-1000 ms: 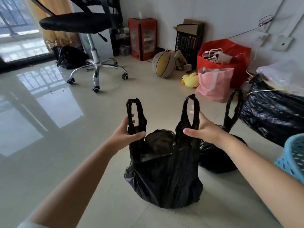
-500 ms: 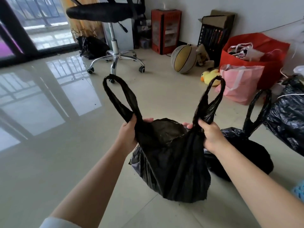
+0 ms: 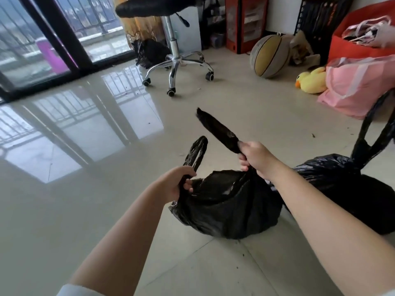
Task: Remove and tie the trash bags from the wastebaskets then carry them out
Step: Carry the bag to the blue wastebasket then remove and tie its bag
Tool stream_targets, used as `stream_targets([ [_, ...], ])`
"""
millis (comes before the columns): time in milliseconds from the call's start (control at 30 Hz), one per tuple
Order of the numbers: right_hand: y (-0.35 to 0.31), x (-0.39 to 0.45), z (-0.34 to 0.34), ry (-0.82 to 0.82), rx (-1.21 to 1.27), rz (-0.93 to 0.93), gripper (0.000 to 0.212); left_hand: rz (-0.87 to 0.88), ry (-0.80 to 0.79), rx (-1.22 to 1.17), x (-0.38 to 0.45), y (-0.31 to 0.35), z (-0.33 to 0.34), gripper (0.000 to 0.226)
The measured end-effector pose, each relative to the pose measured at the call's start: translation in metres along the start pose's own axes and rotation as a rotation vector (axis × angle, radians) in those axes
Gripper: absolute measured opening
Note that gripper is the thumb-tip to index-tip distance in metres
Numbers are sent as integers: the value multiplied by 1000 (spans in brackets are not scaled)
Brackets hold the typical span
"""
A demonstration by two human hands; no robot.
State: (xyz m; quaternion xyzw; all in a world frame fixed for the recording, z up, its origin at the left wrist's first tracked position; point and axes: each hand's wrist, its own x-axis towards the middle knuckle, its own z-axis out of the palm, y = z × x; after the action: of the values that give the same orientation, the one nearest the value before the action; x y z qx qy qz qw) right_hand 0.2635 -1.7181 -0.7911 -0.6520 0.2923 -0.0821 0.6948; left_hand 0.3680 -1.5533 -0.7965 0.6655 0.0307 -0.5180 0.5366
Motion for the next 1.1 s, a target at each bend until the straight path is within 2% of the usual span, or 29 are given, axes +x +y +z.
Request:
stream_targets([
  [67, 0, -4, 17, -78, -190, -138, 36, 25, -97, 23, -3, -8, 4, 28],
  [133, -1, -6, 31, -81, -376, -257, 33, 92, -168, 19, -5, -11, 9, 35],
  [233, -1, -11, 39, -94, -552, -315, 30, 178, -186, -53, -4, -6, 12, 47],
  [333, 3, -19, 34, -190, -619, -266, 35, 215, -168, -122, 4, -5, 10, 56],
  [433, 5, -28, 20, -344, -596, -145, 41, 214, -195, -252, 14, -10, 13, 50],
  [533, 7, -30, 5, -493, -628, -44, 30, 218, -211, -263, 17, -8, 15, 41],
  [600, 8, -29, -6, -505, -689, -10, 21, 218, -278, -129, 19, -8, 11, 43],
  [667, 10, -26, -15, -453, -709, 4, 30, 251, -358, 148, 15, -8, 6, 34],
  [767, 12, -22, -20, -348, -673, -14, 33, 268, -342, 580, 4, -8, 4, 30],
  [833, 12, -21, -14, -344, -663, -38, 33, 310, -312, 712, -1, -9, 7, 28],
  [967, 2, -20, -7, -346, -566, -90, 32, 421, -179, 546, -4, -2, 9, 32],
  [1100, -4, -25, -12, -494, -466, 53, 23, 538, -128, 241, -6, 5, 12, 36],
])
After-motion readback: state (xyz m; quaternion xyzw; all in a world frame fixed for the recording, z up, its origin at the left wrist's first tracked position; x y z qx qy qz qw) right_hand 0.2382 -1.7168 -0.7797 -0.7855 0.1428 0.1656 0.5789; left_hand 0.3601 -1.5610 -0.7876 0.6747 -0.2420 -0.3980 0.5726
